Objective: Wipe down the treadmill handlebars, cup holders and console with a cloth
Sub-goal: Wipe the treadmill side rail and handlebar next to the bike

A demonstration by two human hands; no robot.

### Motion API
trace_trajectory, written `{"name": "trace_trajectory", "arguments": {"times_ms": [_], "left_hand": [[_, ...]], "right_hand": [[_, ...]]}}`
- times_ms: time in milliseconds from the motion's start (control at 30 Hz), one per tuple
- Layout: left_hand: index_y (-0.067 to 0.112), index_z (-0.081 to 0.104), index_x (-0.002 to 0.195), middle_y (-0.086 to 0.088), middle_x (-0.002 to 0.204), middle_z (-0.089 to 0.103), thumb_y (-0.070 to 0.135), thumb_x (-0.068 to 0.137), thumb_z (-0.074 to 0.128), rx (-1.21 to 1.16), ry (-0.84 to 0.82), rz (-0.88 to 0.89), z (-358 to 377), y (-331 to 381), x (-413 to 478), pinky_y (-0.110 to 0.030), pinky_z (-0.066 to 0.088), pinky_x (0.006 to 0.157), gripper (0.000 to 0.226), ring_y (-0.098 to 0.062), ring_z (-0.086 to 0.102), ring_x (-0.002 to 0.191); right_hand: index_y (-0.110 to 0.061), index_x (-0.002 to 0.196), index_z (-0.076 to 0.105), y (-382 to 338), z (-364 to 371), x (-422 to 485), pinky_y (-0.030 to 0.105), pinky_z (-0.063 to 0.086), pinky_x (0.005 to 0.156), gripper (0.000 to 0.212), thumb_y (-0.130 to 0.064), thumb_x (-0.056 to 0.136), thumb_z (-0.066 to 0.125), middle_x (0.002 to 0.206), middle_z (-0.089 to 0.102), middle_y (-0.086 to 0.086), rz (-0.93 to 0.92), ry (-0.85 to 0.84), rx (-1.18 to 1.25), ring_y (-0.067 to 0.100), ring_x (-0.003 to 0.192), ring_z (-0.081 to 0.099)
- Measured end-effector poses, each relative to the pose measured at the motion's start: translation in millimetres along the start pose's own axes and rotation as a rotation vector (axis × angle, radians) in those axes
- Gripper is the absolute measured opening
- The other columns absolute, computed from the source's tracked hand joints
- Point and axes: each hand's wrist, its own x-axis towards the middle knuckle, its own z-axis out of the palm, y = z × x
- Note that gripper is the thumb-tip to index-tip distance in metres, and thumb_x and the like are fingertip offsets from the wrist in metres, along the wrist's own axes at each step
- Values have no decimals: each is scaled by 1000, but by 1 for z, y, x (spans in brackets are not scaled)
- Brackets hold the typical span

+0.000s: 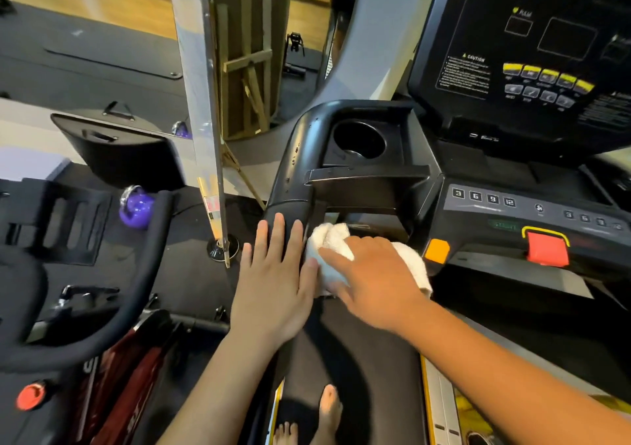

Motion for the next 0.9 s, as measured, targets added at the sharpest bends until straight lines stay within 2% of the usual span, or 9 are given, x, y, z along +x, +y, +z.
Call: {"name": "trace_trajectory", "arguments": {"times_ms": [67,200,300,400,467,633,700,800,900], "left_hand": [[29,1,157,1,164,-9,54,90,-2,13,-3,3,1,-1,0,-43,0,121,71,-21,-14,150],[30,1,157,2,164,-9,55,92,1,13,17,-7,3,-3,0,-42,0,121,69,-20,-15,150],[31,1,157,3,164,-9,56,93,3,16,23,-8,3,-2,1,-41,-1,121,68,-20,-15,150],[30,3,157,2,164,-6,56,92,4,16,23,-14,2,-1,1,-42,1,121,70,-20,-13,150],[30,2,157,3,164,-7,56,92,3,25,16,-22,2,-1,1,-41,-1,121,70,-20,-13,150],[31,-2,156,3,164,-10,55,96,10,41,18,-48,3,2,4,-42,-2,121,66,-20,-16,150],[31,-2,157,2,164,-9,55,96,10,53,23,-46,4,3,3,-43,0,122,66,-21,-16,150],[29,1,157,1,165,-6,56,93,5,37,37,-38,3,3,4,-46,4,123,69,-22,-12,151],[26,5,157,2,165,-2,54,95,7,-36,58,-42,2,4,2,-43,2,123,68,-19,-11,151]], "right_hand": [[-30,138,46,21,9,-20,45,42,91,51,-46,90,54,123,58,7,-65,57,17,32,108,55],[-26,120,64,83,-9,-28,47,42,91,47,-55,94,38,110,64,9,-15,147,-86,35,103,57],[-30,105,72,126,-32,-12,47,34,90,44,-57,89,42,118,59,4,131,260,-152,32,109,48],[-29,106,74,155,-51,17,47,36,87,35,-52,90,54,123,58,6,319,243,-149,34,109,44],[-24,110,74,152,-47,25,48,40,88,35,-47,89,59,126,58,9,361,230,-91,36,112,44],[-25,110,73,122,-18,-2,48,38,98,38,-52,90,55,123,63,3,199,229,10,34,116,45],[-23,109,73,126,-22,10,44,37,97,38,-51,92,53,120,64,5,288,238,115,33,116,45],[-25,93,69,126,-34,32,42,41,87,32,-52,87,54,106,65,4,541,304,477,33,109,50],[-22,108,69,94,-43,22,39,44,93,29,-42,89,58,116,65,1,548,361,705,23,109,55]]}}
